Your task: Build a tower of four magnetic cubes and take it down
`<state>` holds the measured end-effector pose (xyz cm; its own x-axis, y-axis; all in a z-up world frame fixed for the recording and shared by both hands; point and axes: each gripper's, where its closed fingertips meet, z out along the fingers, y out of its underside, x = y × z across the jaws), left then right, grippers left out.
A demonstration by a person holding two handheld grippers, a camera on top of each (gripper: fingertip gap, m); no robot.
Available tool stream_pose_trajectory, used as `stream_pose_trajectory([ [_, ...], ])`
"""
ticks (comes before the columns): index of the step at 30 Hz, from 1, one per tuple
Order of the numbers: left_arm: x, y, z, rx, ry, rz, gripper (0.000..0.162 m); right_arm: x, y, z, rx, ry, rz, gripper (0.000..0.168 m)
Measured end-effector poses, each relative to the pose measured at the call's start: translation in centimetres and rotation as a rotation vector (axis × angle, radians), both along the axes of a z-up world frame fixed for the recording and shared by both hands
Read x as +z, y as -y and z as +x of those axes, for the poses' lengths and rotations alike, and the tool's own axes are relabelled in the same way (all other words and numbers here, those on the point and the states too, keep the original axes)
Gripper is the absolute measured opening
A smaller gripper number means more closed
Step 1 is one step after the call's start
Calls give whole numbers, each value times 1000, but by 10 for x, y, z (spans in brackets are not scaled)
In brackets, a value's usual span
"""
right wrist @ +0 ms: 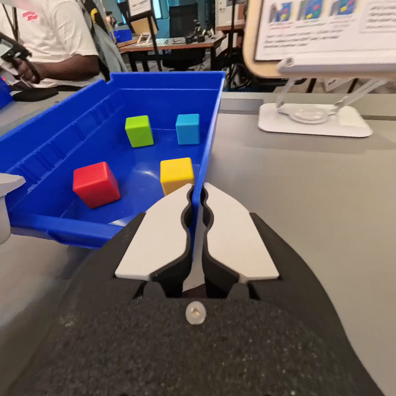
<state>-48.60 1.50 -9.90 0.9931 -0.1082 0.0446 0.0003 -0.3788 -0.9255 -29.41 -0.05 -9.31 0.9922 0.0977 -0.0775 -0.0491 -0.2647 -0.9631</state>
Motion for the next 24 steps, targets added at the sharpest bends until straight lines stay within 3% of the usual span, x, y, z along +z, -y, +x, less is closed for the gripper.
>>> stream_pose_trajectory([
  [6,-19,-8,-50,3,2,-40,1,-17,-8,-50,40,8,-41,5],
  [15,-25,-16,-62,-49,67,-26,3,-18,-2,-66,175,0,-48,17],
  [17,-23,-14,-65,-8,88,-19,27,-16,6,-64,238,-20,-64,32],
  [21,18,0,-72,93,109,137,33,16,38,-26,325,32,34,34],
  [24,52,14,-59,115,45,287,32,36,61,52,237,161,114,35],
])
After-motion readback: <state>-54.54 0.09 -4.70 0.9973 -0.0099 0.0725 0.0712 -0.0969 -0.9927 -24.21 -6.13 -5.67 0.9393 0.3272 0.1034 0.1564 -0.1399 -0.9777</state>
